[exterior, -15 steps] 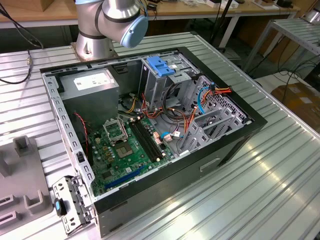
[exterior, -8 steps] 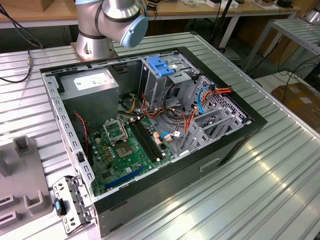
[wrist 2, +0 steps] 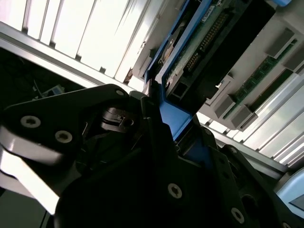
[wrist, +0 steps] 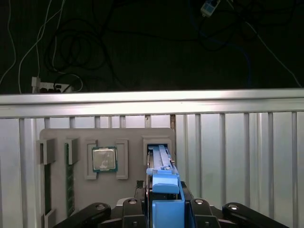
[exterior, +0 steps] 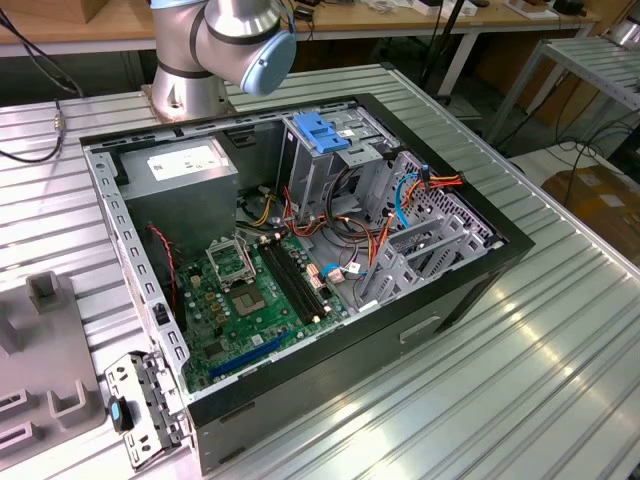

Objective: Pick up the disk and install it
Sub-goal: 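Pick up the disk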

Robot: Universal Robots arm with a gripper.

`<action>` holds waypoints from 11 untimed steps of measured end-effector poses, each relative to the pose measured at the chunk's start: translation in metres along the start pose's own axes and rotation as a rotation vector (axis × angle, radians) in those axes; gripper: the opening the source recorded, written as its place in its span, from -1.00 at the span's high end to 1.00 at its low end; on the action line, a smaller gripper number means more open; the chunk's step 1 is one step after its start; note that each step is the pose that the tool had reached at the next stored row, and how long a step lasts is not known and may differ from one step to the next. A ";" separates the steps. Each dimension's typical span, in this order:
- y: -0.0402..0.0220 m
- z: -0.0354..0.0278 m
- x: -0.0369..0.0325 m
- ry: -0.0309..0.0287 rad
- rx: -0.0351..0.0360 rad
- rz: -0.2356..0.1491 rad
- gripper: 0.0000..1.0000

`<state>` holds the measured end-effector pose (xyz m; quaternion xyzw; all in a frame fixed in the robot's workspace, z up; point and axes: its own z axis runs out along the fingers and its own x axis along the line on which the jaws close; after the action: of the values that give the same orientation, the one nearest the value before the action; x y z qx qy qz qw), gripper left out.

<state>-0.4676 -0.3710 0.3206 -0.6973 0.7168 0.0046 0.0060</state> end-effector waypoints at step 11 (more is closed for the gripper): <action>0.0000 -0.0117 -0.0002 0.0000 -0.0001 0.000 0.25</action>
<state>-0.4676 -0.3710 0.3324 -0.6973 0.7168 0.0047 0.0060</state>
